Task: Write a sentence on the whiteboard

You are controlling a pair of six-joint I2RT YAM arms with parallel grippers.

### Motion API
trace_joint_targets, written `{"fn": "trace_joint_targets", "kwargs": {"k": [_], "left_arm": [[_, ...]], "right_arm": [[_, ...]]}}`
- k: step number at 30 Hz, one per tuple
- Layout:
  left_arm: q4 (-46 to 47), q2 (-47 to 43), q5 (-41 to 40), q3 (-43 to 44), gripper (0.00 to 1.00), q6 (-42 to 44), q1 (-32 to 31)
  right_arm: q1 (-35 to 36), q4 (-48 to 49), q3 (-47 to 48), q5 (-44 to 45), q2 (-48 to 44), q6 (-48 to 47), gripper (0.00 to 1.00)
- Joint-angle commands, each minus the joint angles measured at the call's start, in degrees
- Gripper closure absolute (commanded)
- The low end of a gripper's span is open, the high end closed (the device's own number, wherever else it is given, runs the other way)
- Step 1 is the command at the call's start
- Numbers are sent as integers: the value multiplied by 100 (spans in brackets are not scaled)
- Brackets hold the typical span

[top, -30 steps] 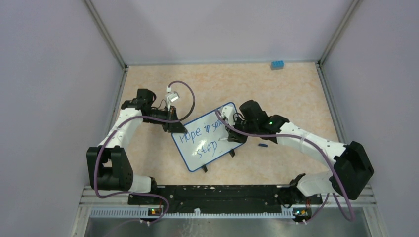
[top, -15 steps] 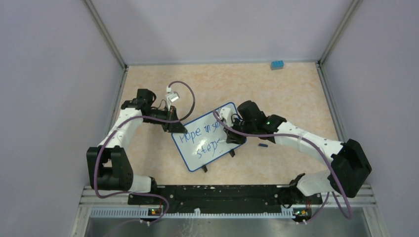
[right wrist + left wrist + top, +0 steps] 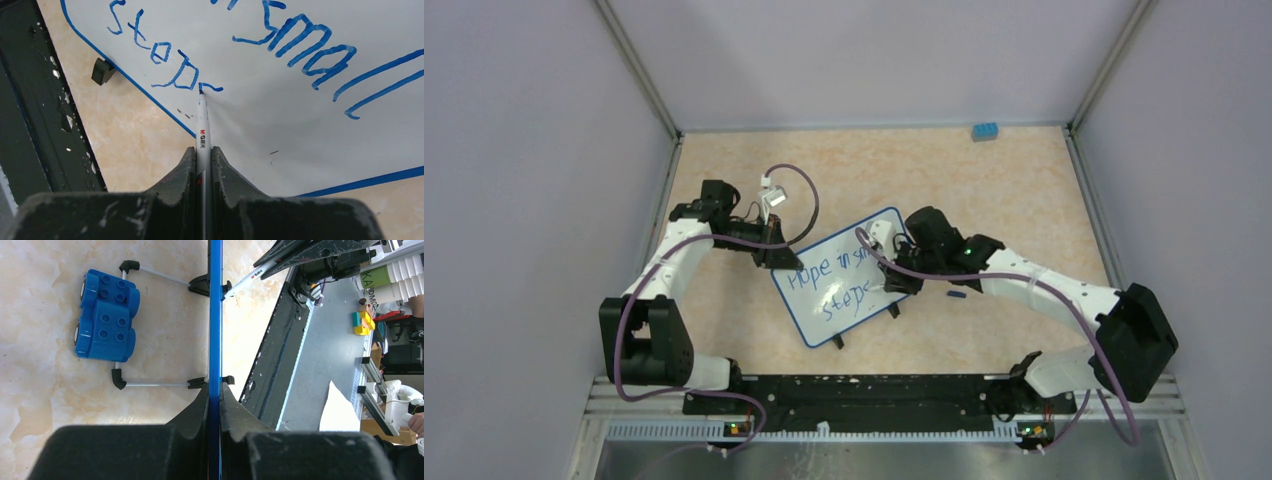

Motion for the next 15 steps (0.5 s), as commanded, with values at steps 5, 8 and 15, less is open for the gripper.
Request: {"fn": "trace_joint_targets", "kwargs": {"k": [5, 8, 15], "left_arm": [[71, -38, -27, -81, 100, 51, -24], [70, -34, -27, -81, 100, 50, -24], [80, -40, -34, -81, 100, 50, -24]], "right_arm": [[-132, -6, -107, 378, -279, -166, 100], [-168, -42, -135, 417, -315, -189, 100], [-170, -34, -246, 404, -308, -229, 100]]}}
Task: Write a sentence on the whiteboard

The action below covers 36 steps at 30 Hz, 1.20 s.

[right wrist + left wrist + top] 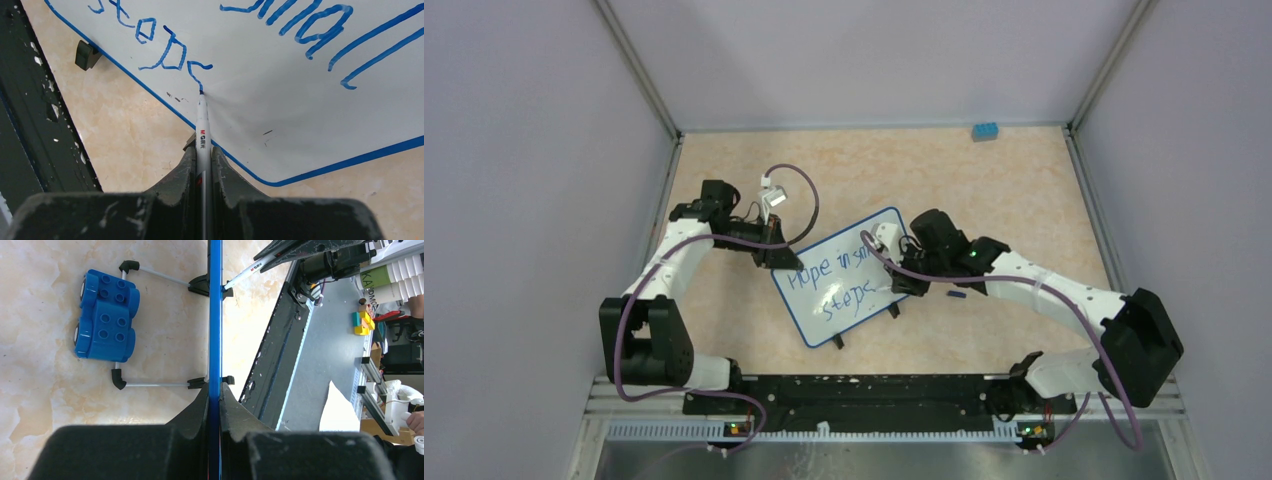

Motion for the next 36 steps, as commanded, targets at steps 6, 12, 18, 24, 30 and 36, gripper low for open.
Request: {"fn": "trace_joint_targets", "kwargs": {"k": [6, 12, 18, 24, 30, 36], "left_arm": [[84, -37, -42, -81, 100, 50, -24], [80, -47, -38, -90, 100, 51, -24], [68, -51, -48, -81, 100, 59, -24], [70, -34, -45, -81, 100, 63, -26], [77, -42, -47, -82, 100, 57, -24], [78, -42, -44, -85, 100, 50, -24]], "right_arm": [[-62, 186, -88, 35, 8, -112, 100], [126, 302, 28, 26, 196, -83, 100], [292, 335, 230, 38, 354, -67, 100], [372, 374, 387, -33, 420, -6, 100], [380, 354, 498, -233, 296, 49, 100], [341, 179, 408, -355, -83, -40, 100]]}}
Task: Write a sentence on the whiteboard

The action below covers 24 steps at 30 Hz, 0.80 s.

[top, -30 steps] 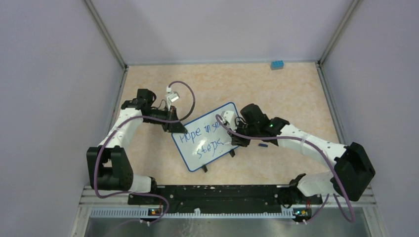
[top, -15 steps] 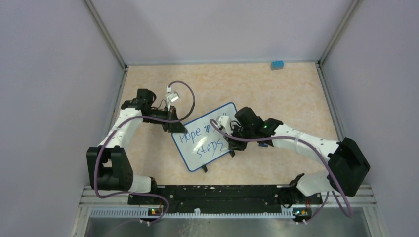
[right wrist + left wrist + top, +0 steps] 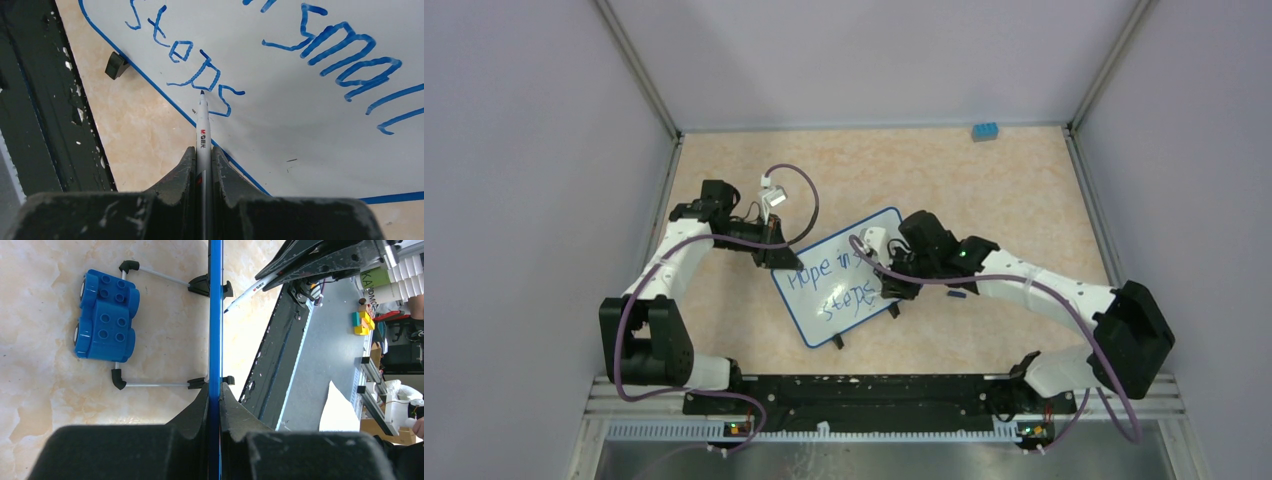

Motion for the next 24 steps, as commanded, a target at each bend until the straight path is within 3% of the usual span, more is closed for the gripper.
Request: {"fn": "trace_joint_targets", "kwargs": {"k": [1, 24], "left_arm": [[78, -42, -43, -88, 100, 51, -28], [63, -74, -60, -81, 100, 54, -24]], "right_arm": [[-24, 122, 188, -123, -440, -77, 100], [-491, 88, -225, 317, -306, -300, 100]]}}
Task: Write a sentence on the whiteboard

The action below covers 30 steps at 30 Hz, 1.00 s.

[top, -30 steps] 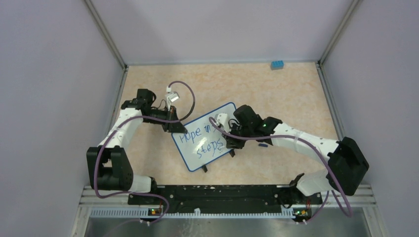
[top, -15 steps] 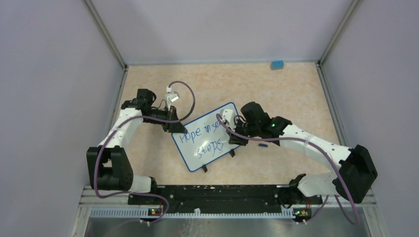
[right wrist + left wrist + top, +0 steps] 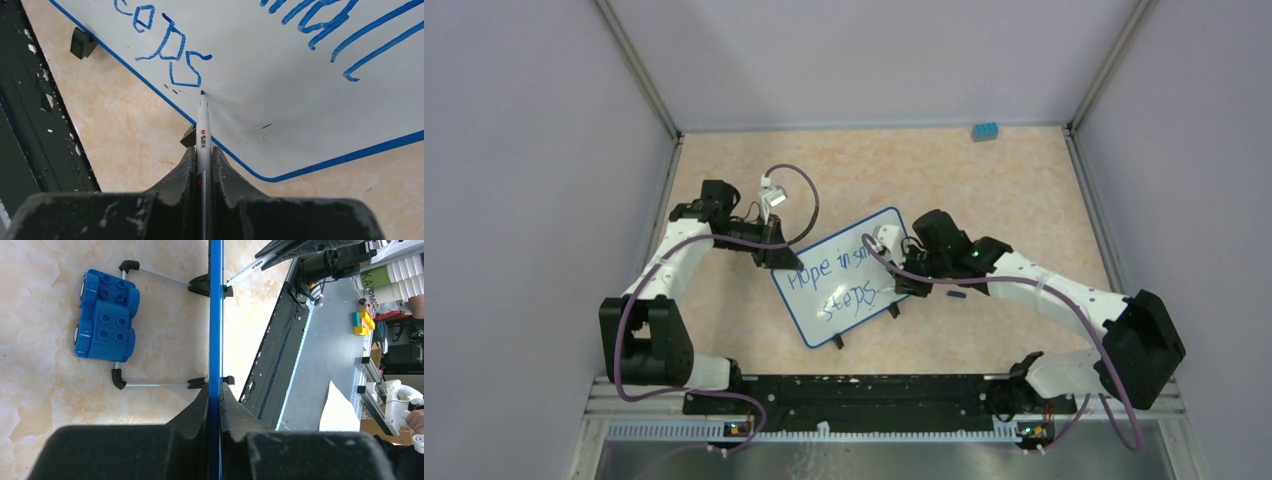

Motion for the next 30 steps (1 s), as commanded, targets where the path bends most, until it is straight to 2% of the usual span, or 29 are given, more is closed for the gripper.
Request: {"fn": "trace_joint_targets", "kwargs": {"k": [1, 10, 13, 19, 23, 30], "left_arm": [[66, -69, -59, -81, 100, 59, -24], [75, -50, -41, -66, 100, 68, -26], [72, -32, -22, -32, 100, 59, -26], [63, -111, -61, 41, 75, 44, -24], [12, -138, -184, 163, 66, 34, -17], [-25, -174, -211, 814, 42, -104, -7]], "right_arm": [[-107, 263, 46, 157, 162, -36, 100], [-136, 185, 53, 150, 174, -71, 100], [-152, 38, 214, -191, 64, -26, 100], [-220, -202, 617, -991, -175, 22, 100], [-339, -307, 787, -1263, -219, -2, 100], [-890, -449, 1173, -1721, -363, 43, 100]]}}
